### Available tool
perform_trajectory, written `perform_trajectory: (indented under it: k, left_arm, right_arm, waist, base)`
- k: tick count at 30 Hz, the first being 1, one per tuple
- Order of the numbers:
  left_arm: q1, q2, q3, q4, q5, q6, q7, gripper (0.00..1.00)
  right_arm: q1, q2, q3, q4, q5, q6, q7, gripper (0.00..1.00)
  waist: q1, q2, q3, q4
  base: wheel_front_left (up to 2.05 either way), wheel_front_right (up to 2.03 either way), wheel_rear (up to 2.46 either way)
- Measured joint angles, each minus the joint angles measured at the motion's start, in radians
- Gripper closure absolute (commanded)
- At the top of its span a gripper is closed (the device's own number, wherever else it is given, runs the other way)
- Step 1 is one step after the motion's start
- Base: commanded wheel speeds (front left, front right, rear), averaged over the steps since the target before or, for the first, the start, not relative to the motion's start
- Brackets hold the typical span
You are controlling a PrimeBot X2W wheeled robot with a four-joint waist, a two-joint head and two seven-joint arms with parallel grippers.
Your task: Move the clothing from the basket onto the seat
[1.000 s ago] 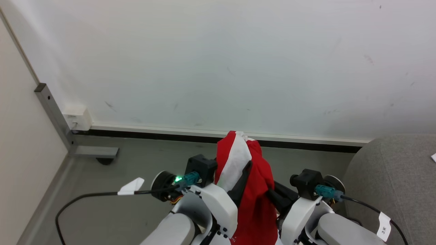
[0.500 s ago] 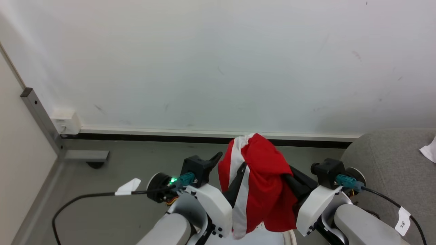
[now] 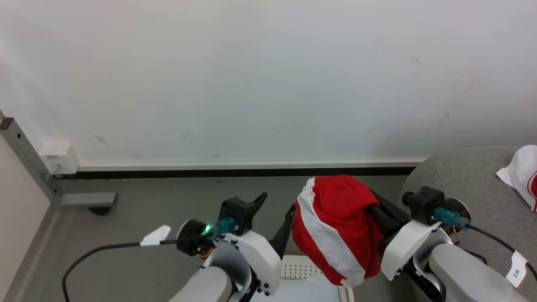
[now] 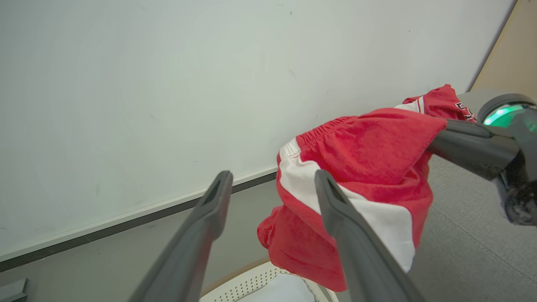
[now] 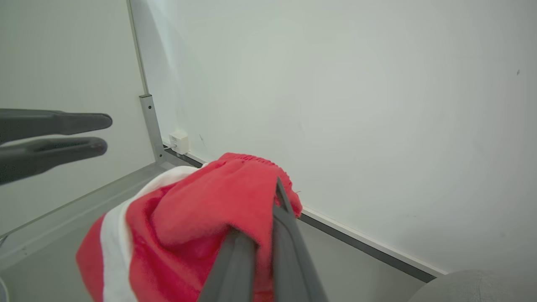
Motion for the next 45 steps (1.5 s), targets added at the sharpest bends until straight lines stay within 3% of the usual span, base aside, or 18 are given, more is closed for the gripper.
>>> perform_trajectory:
  k: [16,34,40,45]
  left_arm:
    - [0.015,0.000,-0.006,0.027,-0.019,0.009,-0.028,0.00]
    - [0.019,-0.013,-0.037,-0.005,-0.033,-0.002,-0.044,0.00]
    - [0.018,-0.026,-0.062,-0.030,-0.031,-0.002,-0.044,0.00]
    - [-0.044,-0.025,-0.079,-0.075,0.001,-0.012,-0.036,0.00]
  right_arm:
    - [0.011,-0.082,-0.105,-0.049,-0.045,0.000,0.000,1.00]
    - [0.037,-0.139,-0.182,-0.105,-0.070,0.000,0.000,1.00]
    - [0.043,-0.169,-0.263,-0.109,-0.074,0.000,0.000,1.00]
    - [-0.004,-0.197,-0.398,-0.133,-0.092,0.000,0.000,1.00]
  waist:
    - [-0.0001,0.0000,0.016,-0.081]
    - [-0.0001,0.0000,0.044,-0.254]
    - [-0.0001,0.0000,0.089,-0.298]
    - [0.0000,0.0000,0.171,-0.303]
  base:
    - [0.00,0.00,0.00]
    - [0.00,0.00,0.00]
    - [0.00,0.00,0.00]
    - [0.00,0.00,0.00]
